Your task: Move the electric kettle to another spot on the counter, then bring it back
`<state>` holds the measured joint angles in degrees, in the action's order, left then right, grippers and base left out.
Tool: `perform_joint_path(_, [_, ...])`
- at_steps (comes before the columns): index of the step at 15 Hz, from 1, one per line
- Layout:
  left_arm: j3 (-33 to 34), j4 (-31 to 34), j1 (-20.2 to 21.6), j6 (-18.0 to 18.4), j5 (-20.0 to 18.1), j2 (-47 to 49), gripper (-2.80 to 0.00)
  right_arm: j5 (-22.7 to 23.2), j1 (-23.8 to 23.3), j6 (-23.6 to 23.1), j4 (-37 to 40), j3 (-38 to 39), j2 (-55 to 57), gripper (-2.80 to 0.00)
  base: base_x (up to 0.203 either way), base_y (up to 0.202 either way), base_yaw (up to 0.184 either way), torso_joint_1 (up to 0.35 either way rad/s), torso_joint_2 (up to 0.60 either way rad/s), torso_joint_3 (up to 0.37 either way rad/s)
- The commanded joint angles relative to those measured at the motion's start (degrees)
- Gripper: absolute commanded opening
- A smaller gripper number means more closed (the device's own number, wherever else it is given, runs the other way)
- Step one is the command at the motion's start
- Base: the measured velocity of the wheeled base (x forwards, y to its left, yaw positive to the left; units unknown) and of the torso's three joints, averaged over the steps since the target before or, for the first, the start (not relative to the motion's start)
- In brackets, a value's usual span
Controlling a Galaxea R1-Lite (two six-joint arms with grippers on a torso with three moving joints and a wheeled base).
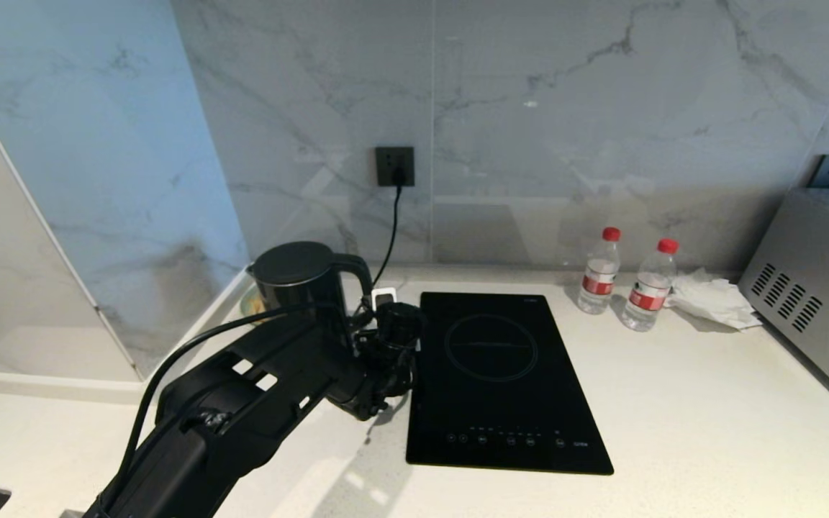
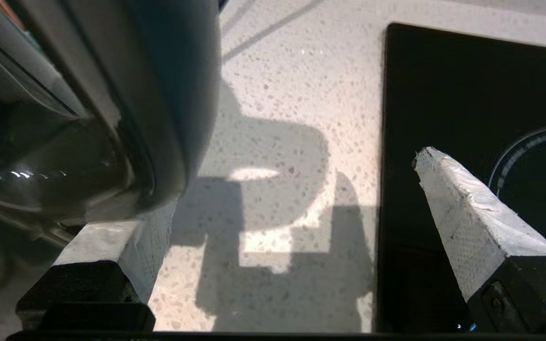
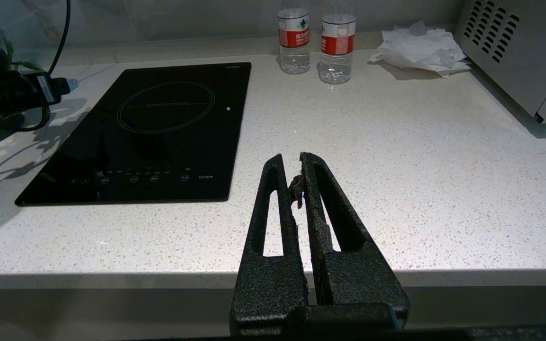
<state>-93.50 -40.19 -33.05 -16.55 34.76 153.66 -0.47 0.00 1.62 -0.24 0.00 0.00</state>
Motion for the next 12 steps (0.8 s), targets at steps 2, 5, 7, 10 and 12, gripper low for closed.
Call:
perform_joint_path(2, [0.4,-0.3,0.7,0.0,0.2,0.5,0.0,0.0,0.0,0.0,0.0,0.0,0.1,-2.8,0.0,0.0,0.0,0.0,0.0,0.0])
perform_joint_path(5, [0.4,-0.9,1.1,0.1,0.2,0.9,0.0,0.0,0.0,0.0,0.0,0.0,0.1,-2.8,0.0,0.0,0.0,0.0,0.0,0.0])
perform_joint_path(7, [0.3,-0.9,1.2,0.4,0.2,1.2,0.0,0.0,0.0,0.0,0.1,0.0,0.1,-2.8,0.0,0.0,0.0,0.0,0.0,0.0])
perform_joint_path(10, [0.2,-2.2,1.2,2.1,0.2,1.8,0.0,0.0,0.0,0.0,0.0,0.0,0.1,-2.8,0.0,0.0,0.0,0.0,0.0,0.0])
perform_joint_path(12, [0.0,-2.2,1.3,2.3,0.2,2.1,0.0,0.0,0.0,0.0,0.0,0.0,0.1,-2.8,0.0,0.0,0.0,0.0,0.0,0.0])
